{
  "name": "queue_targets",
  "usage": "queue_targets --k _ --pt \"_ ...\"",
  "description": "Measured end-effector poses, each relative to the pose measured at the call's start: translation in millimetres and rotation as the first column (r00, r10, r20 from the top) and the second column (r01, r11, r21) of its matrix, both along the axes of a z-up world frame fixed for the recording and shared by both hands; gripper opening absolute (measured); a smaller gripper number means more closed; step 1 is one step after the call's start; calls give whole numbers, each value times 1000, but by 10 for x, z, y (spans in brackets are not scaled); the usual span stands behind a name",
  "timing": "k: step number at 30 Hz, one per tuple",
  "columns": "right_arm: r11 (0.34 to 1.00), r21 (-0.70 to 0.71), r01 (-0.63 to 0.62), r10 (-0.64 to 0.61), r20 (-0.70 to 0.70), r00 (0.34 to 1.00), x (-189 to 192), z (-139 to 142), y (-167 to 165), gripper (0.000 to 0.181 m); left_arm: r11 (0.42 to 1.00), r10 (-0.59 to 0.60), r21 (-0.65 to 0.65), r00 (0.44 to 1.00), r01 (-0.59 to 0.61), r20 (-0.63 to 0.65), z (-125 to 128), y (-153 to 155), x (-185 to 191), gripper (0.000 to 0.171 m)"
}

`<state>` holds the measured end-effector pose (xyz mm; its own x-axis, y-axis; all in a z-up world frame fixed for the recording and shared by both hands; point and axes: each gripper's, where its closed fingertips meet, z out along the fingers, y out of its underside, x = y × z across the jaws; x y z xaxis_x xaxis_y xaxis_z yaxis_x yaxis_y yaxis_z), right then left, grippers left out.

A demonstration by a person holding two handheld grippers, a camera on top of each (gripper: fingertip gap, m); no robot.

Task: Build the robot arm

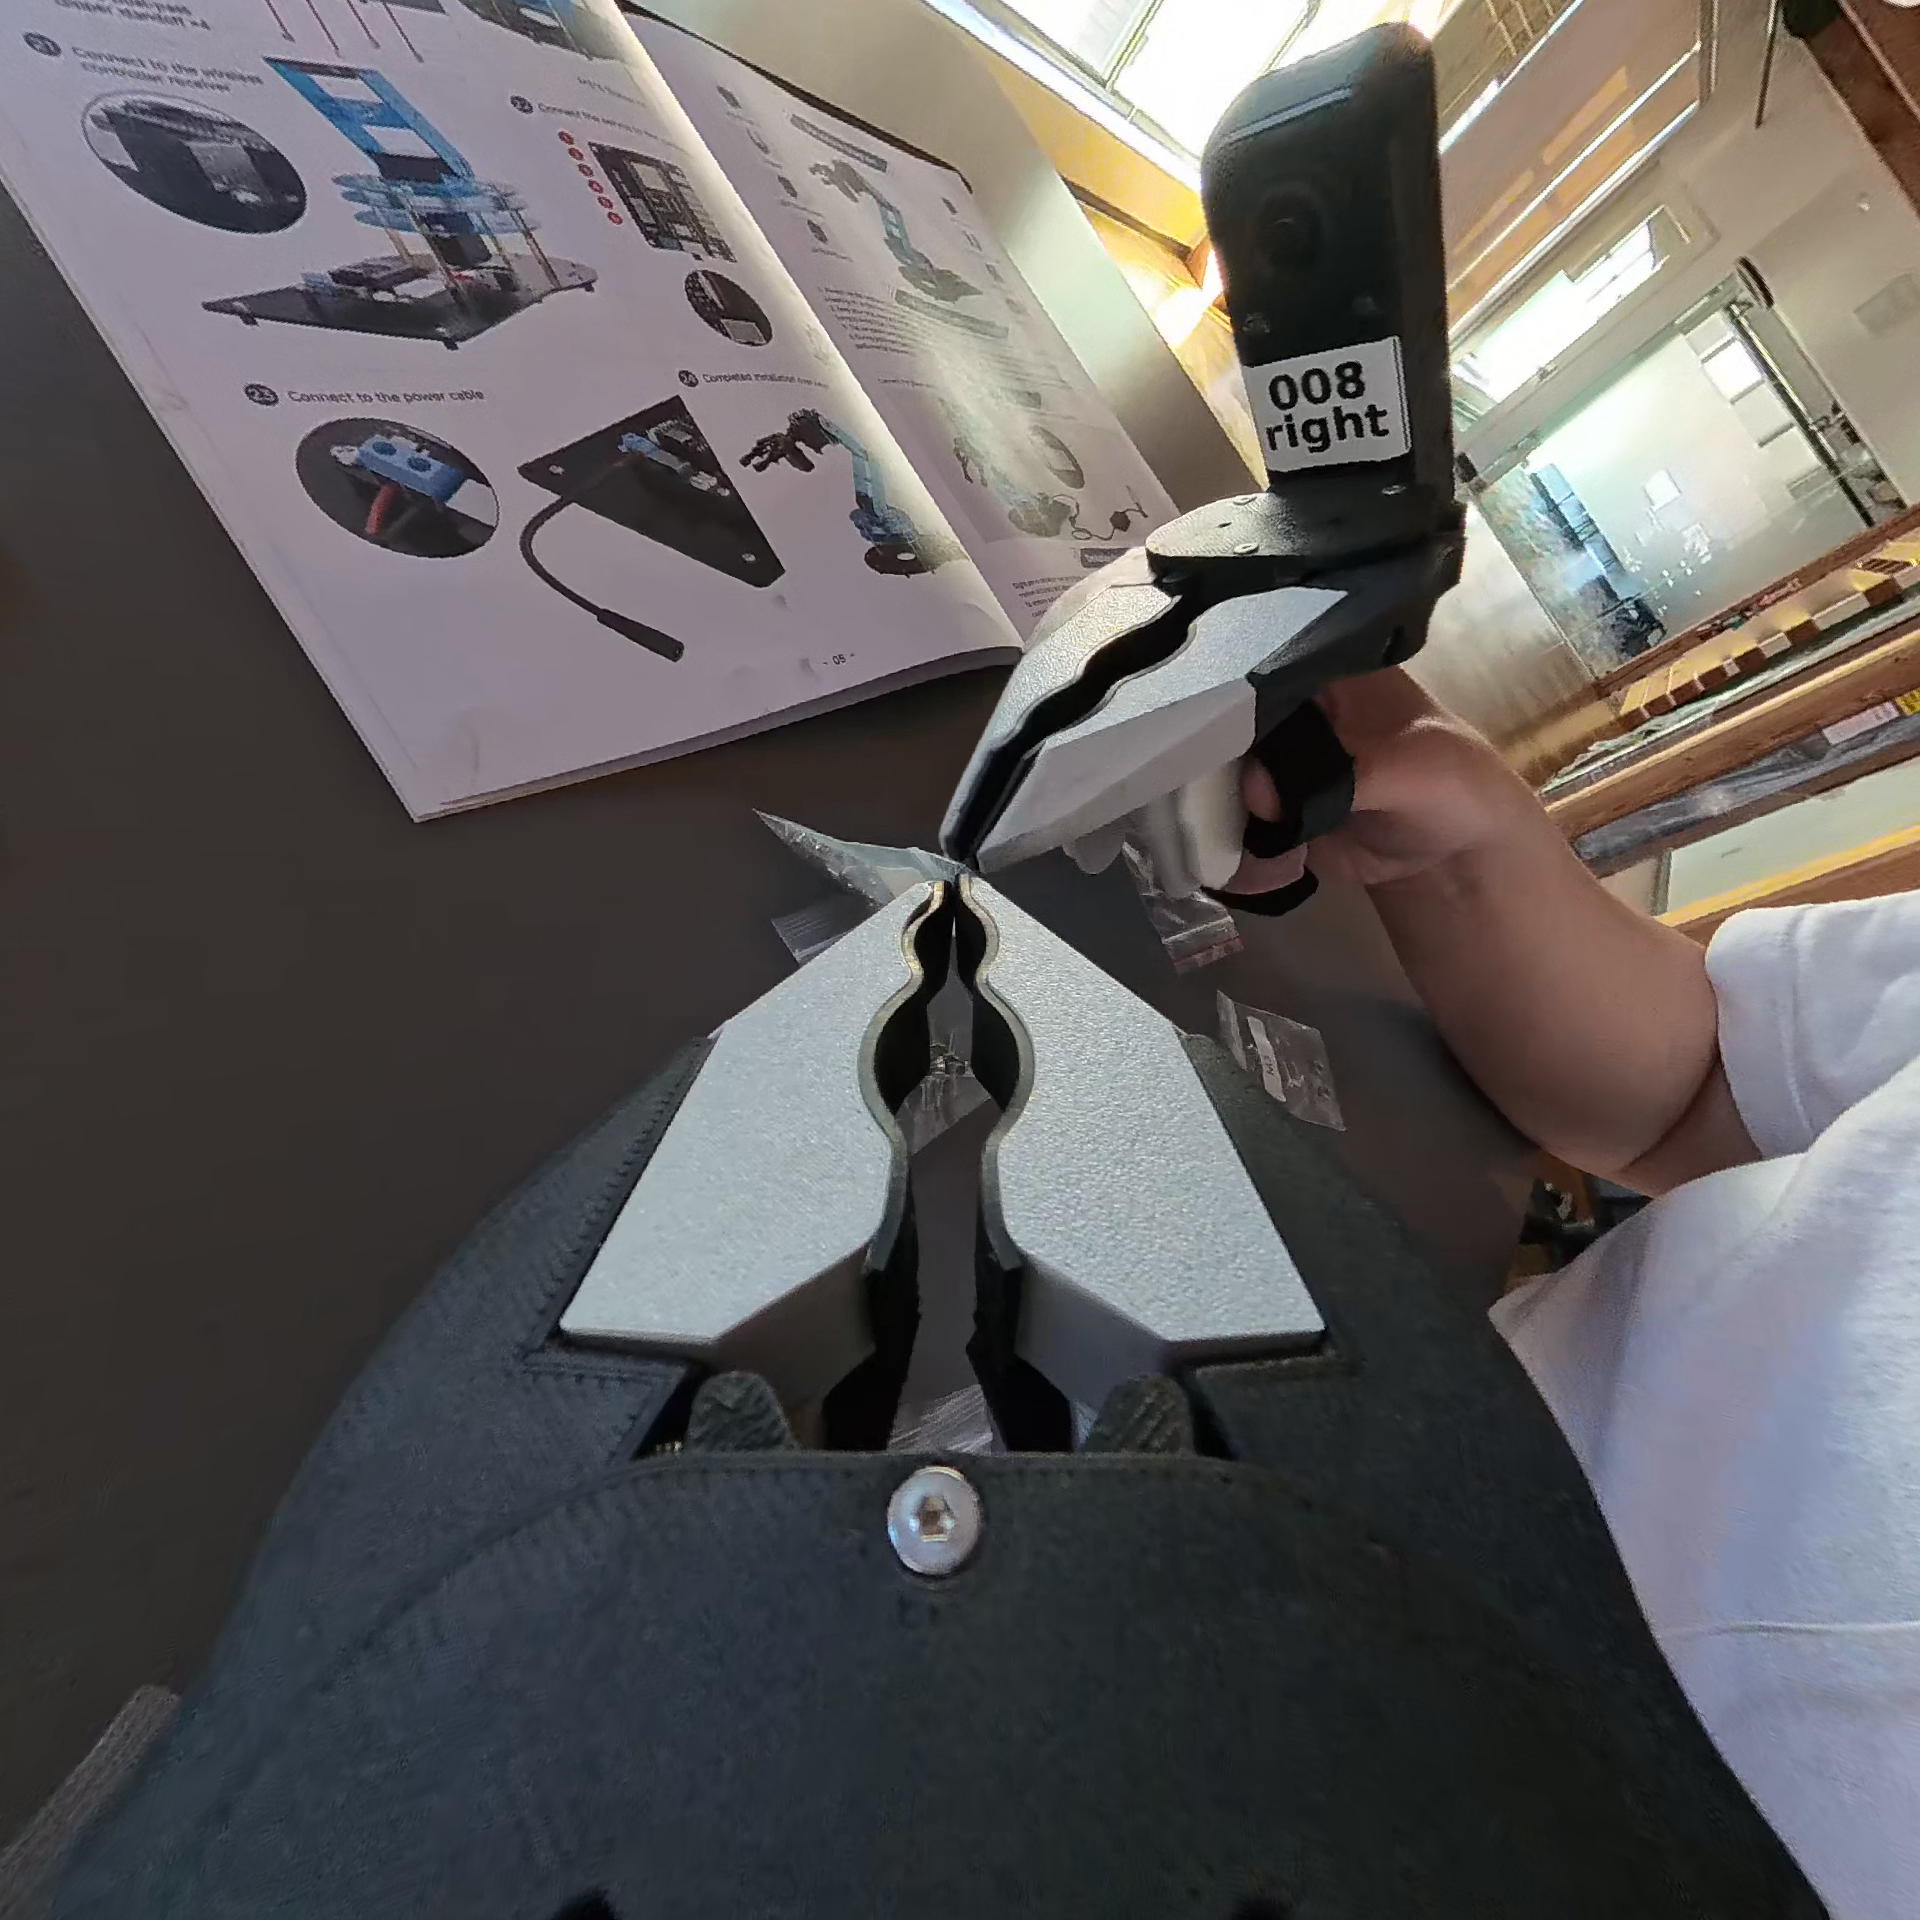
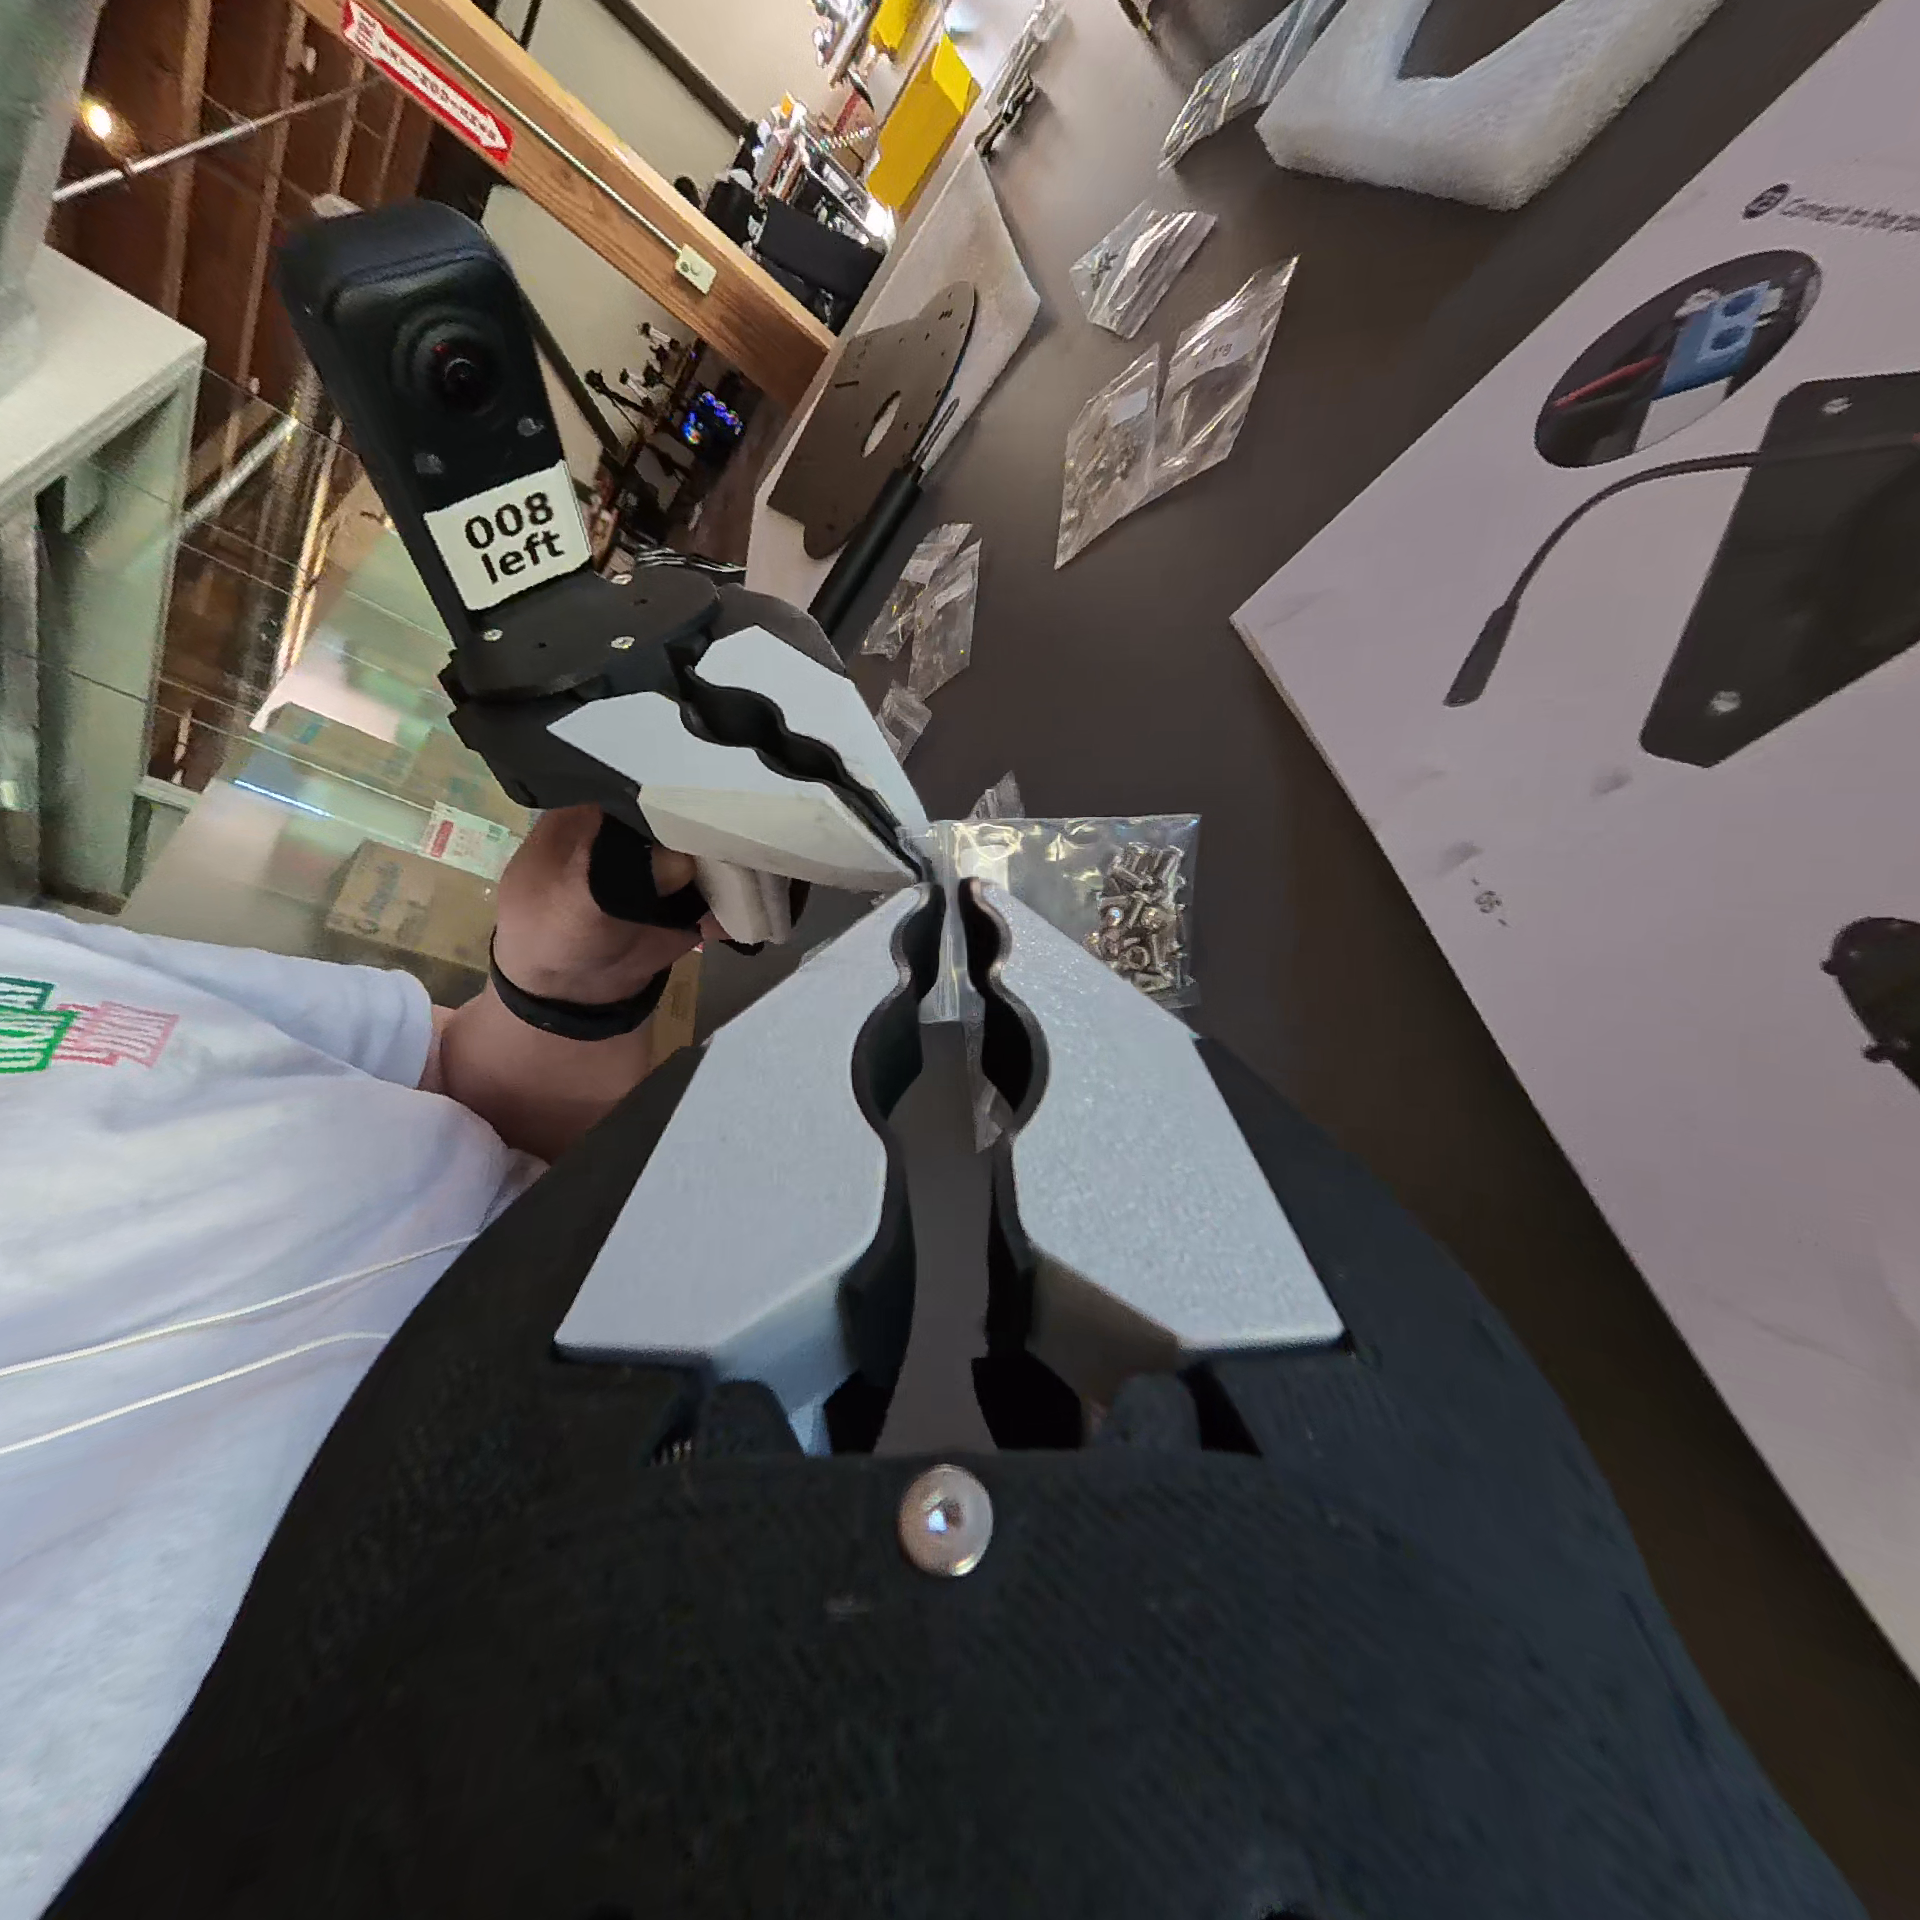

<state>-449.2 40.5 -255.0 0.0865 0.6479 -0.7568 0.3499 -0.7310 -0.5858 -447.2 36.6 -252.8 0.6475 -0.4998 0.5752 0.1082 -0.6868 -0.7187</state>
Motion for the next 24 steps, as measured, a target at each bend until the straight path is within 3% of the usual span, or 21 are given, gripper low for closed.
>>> queue_targets --k 15,21,24 --pt "998 56 -39 38 20 999 -11 -17 -63 1 999 -33 -1 999 33 -17 -5 -26 46 0" --pt "987 -152 -58 51 -49 998 10 52 -103 0 999 -44 -7 998 45 40 52 -48 64 0" --pt "960 -277 -34 5 -103 995 -9 94 -71 0 1000 -4 -21 995 6 99 136 -56 2 14"
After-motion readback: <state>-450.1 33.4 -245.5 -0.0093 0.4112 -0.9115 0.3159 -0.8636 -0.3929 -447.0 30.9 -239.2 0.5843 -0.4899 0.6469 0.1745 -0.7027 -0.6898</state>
